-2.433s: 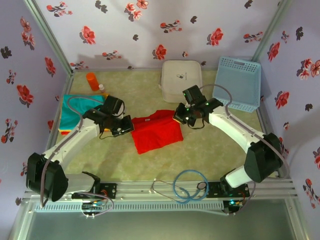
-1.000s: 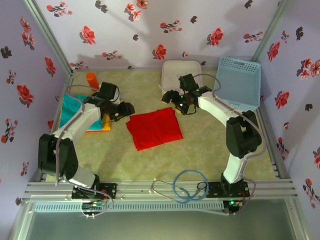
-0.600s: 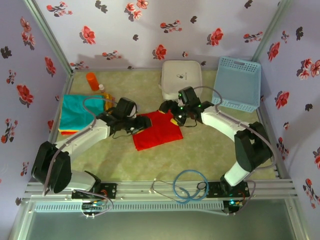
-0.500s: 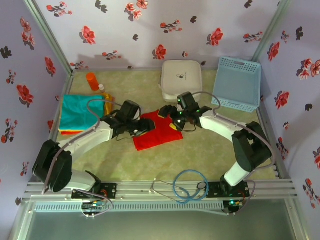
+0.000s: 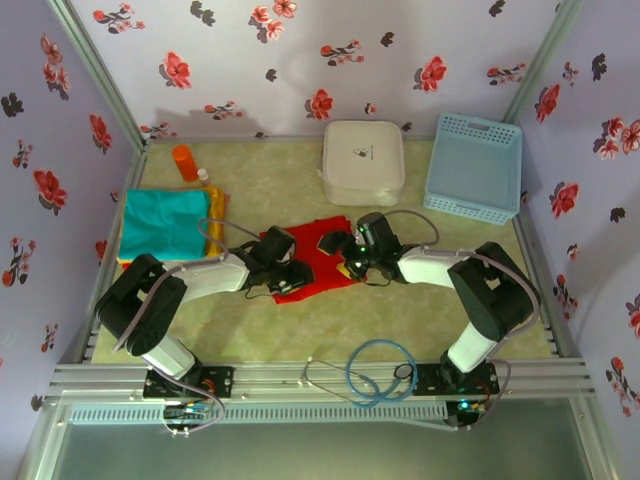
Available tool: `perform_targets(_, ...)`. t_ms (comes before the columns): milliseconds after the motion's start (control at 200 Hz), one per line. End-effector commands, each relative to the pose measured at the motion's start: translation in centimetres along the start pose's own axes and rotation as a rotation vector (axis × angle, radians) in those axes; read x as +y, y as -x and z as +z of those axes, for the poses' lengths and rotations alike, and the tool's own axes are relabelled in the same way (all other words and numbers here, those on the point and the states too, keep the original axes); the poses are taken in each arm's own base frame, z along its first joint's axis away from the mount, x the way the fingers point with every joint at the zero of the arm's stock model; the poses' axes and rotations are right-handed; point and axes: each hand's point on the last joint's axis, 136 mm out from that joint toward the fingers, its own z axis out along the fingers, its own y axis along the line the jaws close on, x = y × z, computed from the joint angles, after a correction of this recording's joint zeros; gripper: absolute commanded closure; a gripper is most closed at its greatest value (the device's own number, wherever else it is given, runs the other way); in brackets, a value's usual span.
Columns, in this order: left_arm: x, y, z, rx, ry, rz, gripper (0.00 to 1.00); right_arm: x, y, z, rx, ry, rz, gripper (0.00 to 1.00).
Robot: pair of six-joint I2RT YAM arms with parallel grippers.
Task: Fold and stack the t-shirts
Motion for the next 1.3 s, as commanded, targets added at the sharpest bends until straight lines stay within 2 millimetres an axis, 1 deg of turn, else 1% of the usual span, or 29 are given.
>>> perform_targets(0, 4.3, -1.8, 1.2, 0.054, 0.135, -0.001, 0.63, -5.1, -0.5, 0.2, -0.017, -0.151, 0.021, 0.14)
perform_targets(60, 5.4, -2.5, 1.2, 0.080, 0.171, 0.012, 0.65, -5.7, -0.4, -0.2, -0.021, -0.176, 0.006, 0.14)
perform_targets(175, 7.1, -3.7, 0.8, 0.123, 0.220, 0.048, 0.68, -5.8, -0.2, -1.3, -0.024, -0.202, -0.040, 0.13)
perform_targets(345, 8.4, -5.0, -0.4, 0.156, 0.255, 0.090, 0.71, -5.6, 0.6, -3.6, -0.057, -0.232, -0.105, 0.12)
perform_targets(440, 9.2, -5.8, -0.9, 0.169, 0.266, 0.095, 0.72, -5.7, 0.9, -4.5, -0.075, -0.229, -0.115, 0.12)
perform_targets(530, 9.4, -6.4, -1.4, 0.184, 0.262, 0.103, 0.72, -5.5, 0.7, -5.3, -0.083, -0.214, -0.122, 0.12)
perform_targets(595, 9.3, -6.9, -2.0, 0.195, 0.248, 0.113, 0.72, -4.8, 0.6, -5.8, -0.088, -0.188, -0.130, 0.12)
perform_targets(660, 8.8, -6.9, -3.1, 0.187, 0.233, 0.130, 0.72, -3.7, 0.4, -6.5, -0.093, -0.159, -0.137, 0.12)
perform_targets(755, 7.2, -6.1, -5.4, 0.151, 0.204, 0.167, 0.68, -1.9, 0.6, -8.0, -0.117, -0.137, -0.150, 0.11)
perform_targets(845, 5.5, -4.6, -8.0, 0.104, 0.176, 0.183, 0.62, 0.2, 0.8, -9.3, -0.139, -0.110, -0.157, 0.11)
perform_targets(920, 4.6, -3.1, -9.9, 0.062, 0.153, 0.179, 0.60, 2.0, 0.8, -9.9, -0.143, -0.085, -0.165, 0.11)
perform_targets(985, 4.1, -1.7, -10.9, 0.035, 0.133, 0.166, 0.59, 3.6, 0.9, -10.1, -0.147, -0.063, -0.172, 0.10)
perform_targets(1055, 3.8, -0.1, -11.7, 0.012, 0.132, 0.149, 0.58, 5.5, 1.0, -9.7, -0.153, -0.029, -0.184, 0.08)
perform_targets(1115, 3.3, 1.3, -12.0, -0.011, 0.124, 0.131, 0.57, 6.8, 1.3, -9.0, -0.150, -0.011, -0.190, 0.08)
perform_targets(1190, 2.3, 2.9, -11.8, -0.045, 0.094, 0.111, 0.54, 8.3, 1.8, -7.8, -0.147, -0.001, -0.191, 0.08)
perform_targets(1255, 1.1, 4.1, -11.3, -0.068, 0.047, 0.090, 0.52, 9.4, 2.2, -6.3, -0.136, 0.023, -0.177, 0.08)
perform_targets(1295, 0.7, 4.6, -11.0, -0.075, 0.037, 0.077, 0.52, 10.0, 2.4, -5.2, -0.127, 0.046, -0.159, 0.08)
